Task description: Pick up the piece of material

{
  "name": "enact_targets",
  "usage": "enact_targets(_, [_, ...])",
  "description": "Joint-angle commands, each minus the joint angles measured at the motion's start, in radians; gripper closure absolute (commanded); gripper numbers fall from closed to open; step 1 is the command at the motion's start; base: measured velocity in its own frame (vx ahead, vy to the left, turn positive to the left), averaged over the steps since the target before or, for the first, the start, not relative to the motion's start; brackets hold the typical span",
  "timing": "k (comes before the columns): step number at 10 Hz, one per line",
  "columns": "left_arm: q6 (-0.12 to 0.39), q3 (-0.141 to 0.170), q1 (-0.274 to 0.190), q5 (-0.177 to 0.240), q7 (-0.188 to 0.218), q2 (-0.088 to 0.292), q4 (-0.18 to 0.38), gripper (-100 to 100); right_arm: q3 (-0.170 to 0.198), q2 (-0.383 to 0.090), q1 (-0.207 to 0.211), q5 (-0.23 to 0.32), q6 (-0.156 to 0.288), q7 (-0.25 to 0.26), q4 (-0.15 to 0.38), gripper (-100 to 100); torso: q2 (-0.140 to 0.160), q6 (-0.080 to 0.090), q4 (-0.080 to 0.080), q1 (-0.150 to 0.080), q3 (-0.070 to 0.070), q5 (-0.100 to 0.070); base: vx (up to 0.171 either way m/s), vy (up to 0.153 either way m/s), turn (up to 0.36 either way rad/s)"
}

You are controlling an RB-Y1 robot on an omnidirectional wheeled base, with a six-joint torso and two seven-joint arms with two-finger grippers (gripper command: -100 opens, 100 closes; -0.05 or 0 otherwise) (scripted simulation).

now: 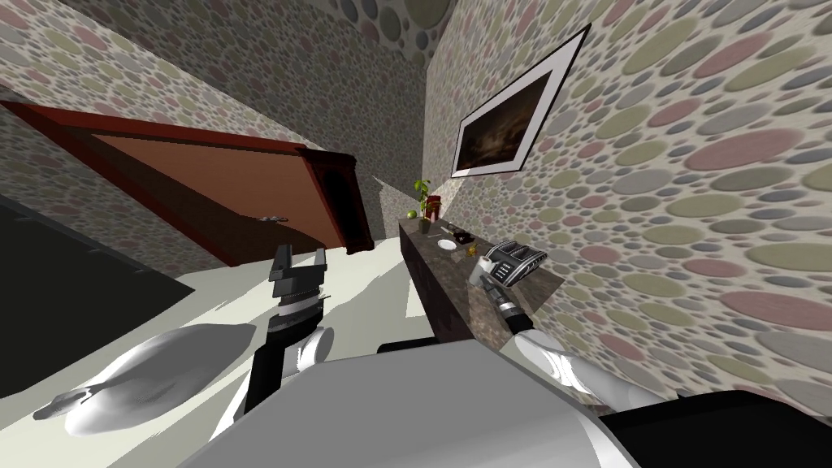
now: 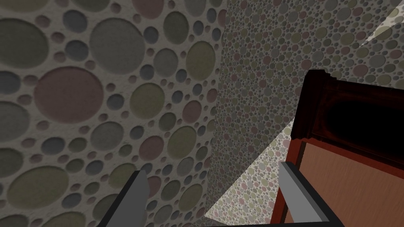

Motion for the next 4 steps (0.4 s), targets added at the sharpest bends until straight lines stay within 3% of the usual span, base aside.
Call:
enact_targets(1, [0.000, 0.000, 0.000, 0.000, 0.000, 0.000, 0.000, 0, 0.000, 0.000, 0.000, 0.000, 0.000, 0.000, 0.000, 100, 0.000, 0.000, 0.000, 0.000, 0.000, 0.000, 0.000, 0.000, 0.000])
enact_targets(2, [0.000, 0.000, 0.000, 0.000, 0.000, 0.000, 0.000, 0, 0.000, 0.000, 0.000, 0.000, 0.000, 0.000, 0.000, 0, 0.000, 0.000, 0.000, 0.000, 0.000, 0.000, 0.000, 0.000, 0.000])
enact_targets(3, [0.000, 0.000, 0.000, 0.000, 0.000, 0.000, 0.000, 0, 0.000, 0.000, 0.000, 0.000, 0.000, 0.000, 0.000, 100, 0.000, 0.000, 0.000, 0.000, 0.000, 0.000, 0.000, 0.000, 0.000])
enact_targets(4, [0.000, 0.000, 0.000, 0.000, 0.000, 0.000, 0.000, 0, 0.000, 0.000, 0.000, 0.000, 0.001, 0.000, 0.000, 0, 0.000, 0.000, 0.000, 0.000, 0.000, 0.000, 0.000, 0.000, 0.000])
